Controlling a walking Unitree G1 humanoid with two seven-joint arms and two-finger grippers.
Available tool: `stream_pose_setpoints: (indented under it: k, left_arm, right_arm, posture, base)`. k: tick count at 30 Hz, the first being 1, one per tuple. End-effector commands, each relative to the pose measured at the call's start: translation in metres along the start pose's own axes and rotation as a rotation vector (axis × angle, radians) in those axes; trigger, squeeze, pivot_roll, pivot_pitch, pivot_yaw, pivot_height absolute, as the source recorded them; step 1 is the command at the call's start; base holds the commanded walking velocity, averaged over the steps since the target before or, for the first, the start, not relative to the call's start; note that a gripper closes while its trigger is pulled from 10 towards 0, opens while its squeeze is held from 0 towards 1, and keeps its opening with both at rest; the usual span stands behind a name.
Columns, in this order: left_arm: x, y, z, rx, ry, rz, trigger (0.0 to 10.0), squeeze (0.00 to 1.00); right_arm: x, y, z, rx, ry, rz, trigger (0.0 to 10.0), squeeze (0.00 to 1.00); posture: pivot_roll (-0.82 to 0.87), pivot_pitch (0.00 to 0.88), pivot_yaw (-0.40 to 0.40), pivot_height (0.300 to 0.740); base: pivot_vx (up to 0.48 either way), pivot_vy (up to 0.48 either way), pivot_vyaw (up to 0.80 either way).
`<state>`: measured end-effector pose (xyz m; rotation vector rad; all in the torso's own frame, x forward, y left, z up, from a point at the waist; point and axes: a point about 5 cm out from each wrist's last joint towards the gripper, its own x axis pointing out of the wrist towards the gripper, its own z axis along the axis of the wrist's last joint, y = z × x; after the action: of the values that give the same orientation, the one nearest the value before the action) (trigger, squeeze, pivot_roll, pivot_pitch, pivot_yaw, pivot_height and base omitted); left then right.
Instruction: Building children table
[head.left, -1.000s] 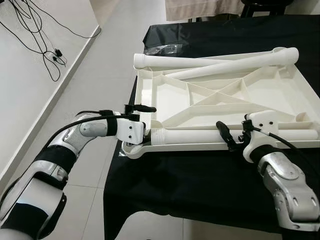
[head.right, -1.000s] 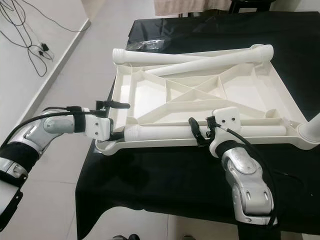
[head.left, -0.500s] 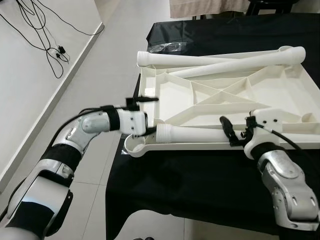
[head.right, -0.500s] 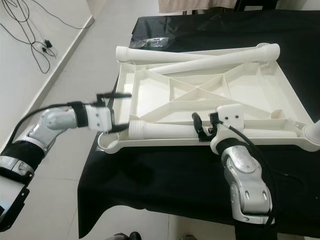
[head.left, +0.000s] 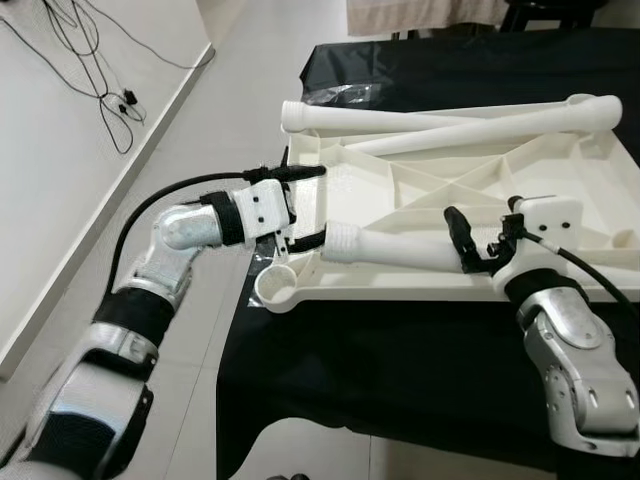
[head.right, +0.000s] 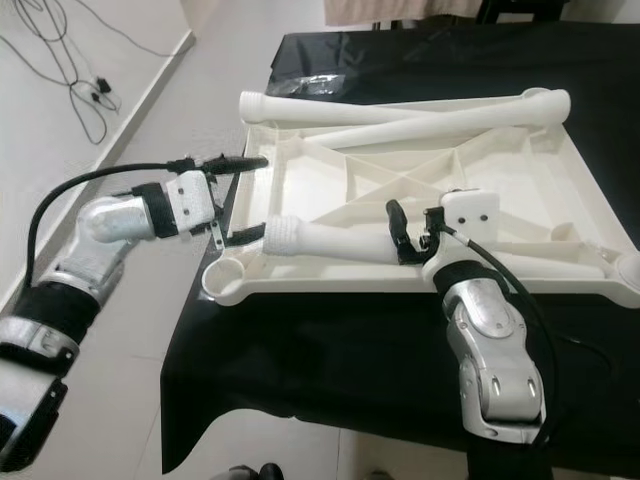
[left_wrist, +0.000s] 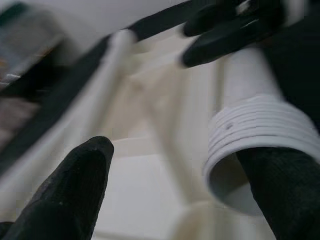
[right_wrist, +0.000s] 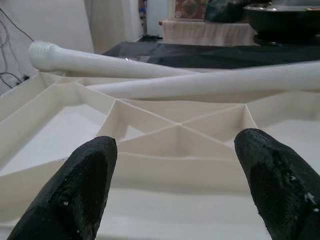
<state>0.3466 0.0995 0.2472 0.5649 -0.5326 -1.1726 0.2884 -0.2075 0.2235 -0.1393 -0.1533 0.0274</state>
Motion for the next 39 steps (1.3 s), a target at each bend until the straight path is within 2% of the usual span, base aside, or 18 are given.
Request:
stream_pose_setpoints:
  k: [1, 2, 4, 9, 10, 12, 13, 23, 26, 28, 29, 30, 31, 34, 35, 37, 38, 39]
  left_arm:
    - [0.015, -0.011, 0.016, -0.021, -0.1, -0.108, 10.0, 0.0]
    - [0.014, -0.019, 0.015, -0.053, -0.099, -0.169, 10.0, 0.0]
    - [0.012, -0.026, 0.014, -0.076, -0.095, -0.219, 10.0, 0.0]
    - [0.012, -0.026, 0.014, -0.081, -0.09, -0.227, 10.0, 0.0]
    - [0.012, -0.021, 0.014, -0.076, -0.089, -0.194, 1.7, 0.0]
    - [0.012, -0.021, 0.014, -0.076, -0.089, -0.194, 1.7, 0.0]
    - [0.013, -0.017, 0.015, -0.077, -0.089, -0.172, 0.0, 0.0]
    - [0.009, -0.019, 0.017, -0.1, -0.075, -0.142, 0.0, 0.0]
    - [0.007, -0.017, 0.021, -0.113, -0.088, -0.095, 0.0, 0.0]
    - [0.007, -0.017, 0.021, -0.113, -0.088, -0.095, 0.0, 0.0]
    - [0.006, -0.014, 0.023, -0.116, -0.099, -0.072, 0.0, 0.0]
    - [0.006, -0.014, 0.023, -0.116, -0.099, -0.072, 0.0, 0.0]
    - [0.005, -0.007, 0.03, -0.117, -0.124, -0.037, 0.0, 0.0]
    - [0.003, -0.002, 0.035, -0.112, -0.142, -0.014, 0.0, 0.0]
    - [0.0, 0.005, 0.047, -0.082, -0.165, 0.004, 0.0, 0.0]
    - [0.0, 0.005, 0.047, -0.082, -0.165, 0.004, 0.0, 0.0]
    - [-0.003, 0.011, 0.057, -0.053, -0.181, 0.019, 0.0, 0.0]
    - [-0.003, 0.011, 0.057, -0.053, -0.181, 0.019, 0.0, 0.0]
  right_arm:
    - [-0.001, 0.005, -0.023, 0.032, 0.11, 0.011, 10.0, 0.0]
    - [-0.001, 0.004, -0.022, 0.029, 0.108, 0.001, 10.0, 0.0]
    - [0.0, 0.002, -0.021, 0.029, 0.103, -0.012, 10.0, 0.0]
    - [0.001, 0.0, -0.018, 0.038, 0.09, -0.032, 10.0, 0.0]
    - [0.001, -0.001, -0.017, 0.044, 0.084, -0.038, 10.0, 0.0]
    - [0.001, -0.001, -0.017, 0.044, 0.084, -0.038, 10.0, 0.0]
    - [0.001, -0.001, -0.017, 0.048, 0.081, -0.041, 10.0, 0.0]
    - [0.003, -0.004, -0.015, 0.06, 0.067, -0.063, 10.0, 0.0]
    - [0.006, -0.005, 0.0, 0.181, -0.017, -0.036, 10.0, 0.0]
    - [0.006, -0.005, 0.0, 0.181, -0.017, -0.036, 10.0, 0.0]
    - [0.007, -0.005, 0.006, 0.229, -0.052, -0.024, 10.0, 0.0]
    - [0.007, -0.005, 0.006, 0.229, -0.052, -0.024, 10.0, 0.0]
    - [0.008, -0.006, 0.014, 0.305, -0.097, -0.004, 10.0, 0.0]
    - [0.009, -0.006, 0.019, 0.366, -0.13, 0.012, 10.0, 0.0]
    - [0.009, -0.007, 0.026, 0.457, -0.172, 0.034, 10.0, 0.0]
    - [0.009, -0.007, 0.026, 0.457, -0.172, 0.034, 10.0, 0.0]
    - [0.01, -0.008, 0.03, 0.527, -0.205, 0.051, 10.0, 0.0]
    - [0.01, -0.008, 0.03, 0.527, -0.205, 0.051, 10.0, 0.0]
  posture:
    - [-0.12, 0.231, 0.119, 0.74]
    - [-0.12, 0.231, 0.119, 0.74]
    - [-0.12, 0.226, 0.125, 0.74]
    - [-0.12, 0.227, 0.13, 0.74]
    - [-0.12, 0.228, 0.132, 0.74]
    - [-0.12, 0.228, 0.132, 0.74]
    - [-0.12, 0.229, 0.133, 0.74]
    - [-0.12, 0.222, 0.127, 0.74]
    - [-0.13, 0.212, 0.126, 0.74]
    - [-0.13, 0.212, 0.126, 0.74]
    - [-0.13, 0.206, 0.127, 0.74]
    - [-0.13, 0.206, 0.127, 0.74]
    - [-0.13, 0.202, 0.13, 0.74]
    - [-0.13, 0.194, 0.129, 0.74]
    - [-0.13, 0.188, 0.128, 0.74]
    - [-0.13, 0.188, 0.128, 0.74]
    - [-0.12, 0.184, 0.128, 0.74]
    - [-0.12, 0.184, 0.128, 0.74]
  base:
    - [0.0, 0.0, 0.0]
    - [0.0, 0.0, 0.0]
    - [0.0, 0.0, 0.0]
    - [0.0, 0.0, 0.0]
    - [0.0, 0.0, 0.0]
    - [0.0, 0.0, 0.0]
    - [0.0, 0.0, 0.0]
    - [0.0, 0.0, 0.0]
    - [0.0, 0.0, 0.0]
    - [0.0, 0.0, 0.0]
    - [0.0, 0.0, 0.0]
    - [0.0, 0.0, 0.0]
    - [0.0, 0.0, 0.0]
    - [0.0, 0.0, 0.0]
    - [0.0, 0.0, 0.0]
    - [0.0, 0.0, 0.0]
    - [0.0, 0.0, 0.0]
    - [0.0, 0.0, 0.0]
